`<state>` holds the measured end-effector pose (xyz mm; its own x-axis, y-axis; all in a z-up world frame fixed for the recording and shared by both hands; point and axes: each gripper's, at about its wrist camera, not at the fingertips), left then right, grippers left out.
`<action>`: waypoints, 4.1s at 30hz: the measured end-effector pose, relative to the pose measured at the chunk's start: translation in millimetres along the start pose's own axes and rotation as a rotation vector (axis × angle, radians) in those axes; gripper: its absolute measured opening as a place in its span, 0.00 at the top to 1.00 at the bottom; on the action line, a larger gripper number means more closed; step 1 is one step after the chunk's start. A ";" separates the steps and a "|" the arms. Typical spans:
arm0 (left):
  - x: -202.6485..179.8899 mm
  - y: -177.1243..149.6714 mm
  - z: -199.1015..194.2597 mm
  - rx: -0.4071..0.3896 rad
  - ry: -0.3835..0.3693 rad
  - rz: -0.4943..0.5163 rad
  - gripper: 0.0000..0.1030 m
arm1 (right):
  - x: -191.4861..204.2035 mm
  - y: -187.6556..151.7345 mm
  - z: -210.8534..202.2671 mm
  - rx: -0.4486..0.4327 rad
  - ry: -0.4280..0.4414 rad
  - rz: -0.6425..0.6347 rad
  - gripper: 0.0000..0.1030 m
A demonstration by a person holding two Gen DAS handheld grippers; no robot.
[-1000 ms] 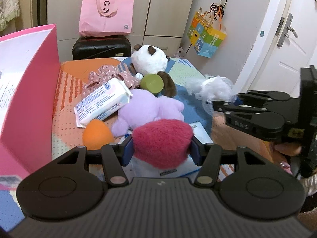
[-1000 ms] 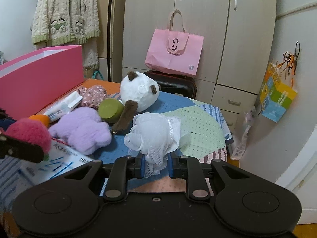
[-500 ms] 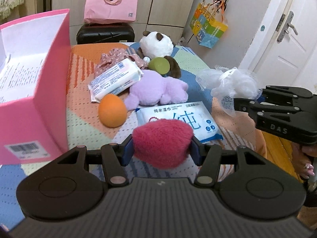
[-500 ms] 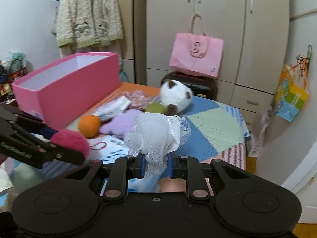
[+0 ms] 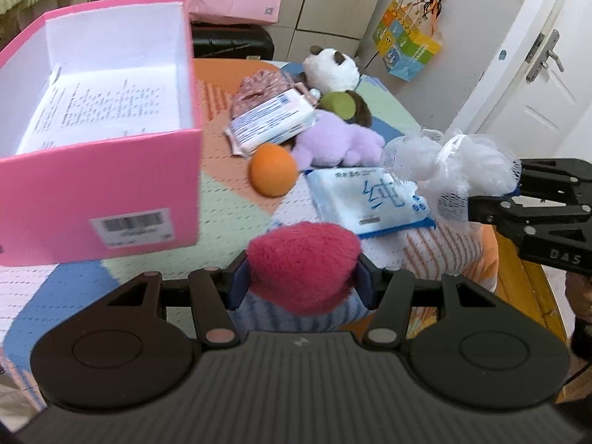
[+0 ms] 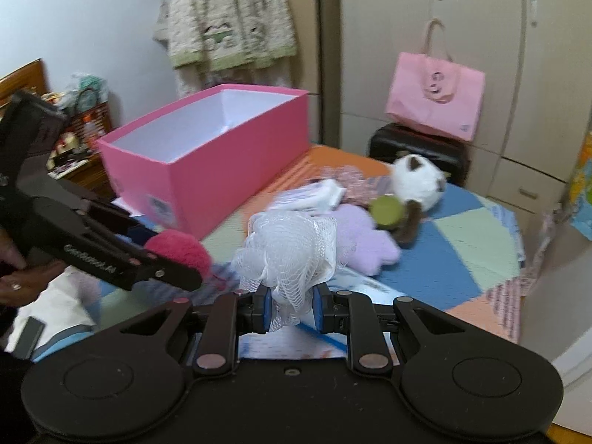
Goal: Organize soft objects
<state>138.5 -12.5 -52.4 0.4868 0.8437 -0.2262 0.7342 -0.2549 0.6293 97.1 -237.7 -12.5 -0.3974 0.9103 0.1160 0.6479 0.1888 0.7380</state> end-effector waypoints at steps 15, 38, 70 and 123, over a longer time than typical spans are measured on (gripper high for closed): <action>45.2 4.1 -50.0 0.167 -0.026 0.029 0.46 | 67.9 48.6 16.4 0.104 0.277 -0.048 0.77; 134.0 118.6 -72.4 -0.121 0.058 0.071 0.46 | 80.0 171.9 92.4 -0.085 0.299 -0.094 0.77; 198.7 172.1 37.8 0.006 0.228 -0.051 0.43 | 66.4 203.7 233.6 0.073 0.018 -0.274 0.60; -35.4 53.3 -84.6 0.068 -0.080 0.272 0.27 | 47.5 34.5 -56.1 -0.063 0.064 -0.118 0.26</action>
<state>120.4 -16.0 52.0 0.7040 0.7007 -0.1160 0.6002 -0.4997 0.6246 64.1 -208.7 55.8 -0.5105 0.8573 0.0668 0.5531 0.2679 0.7889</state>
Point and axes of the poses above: each gripper's, at about its wrist camera, not at the fingertips, and z roughly the way its jaws point, x to its left, y to its top, and after that the axes turned 4 degrees about z, right-handed
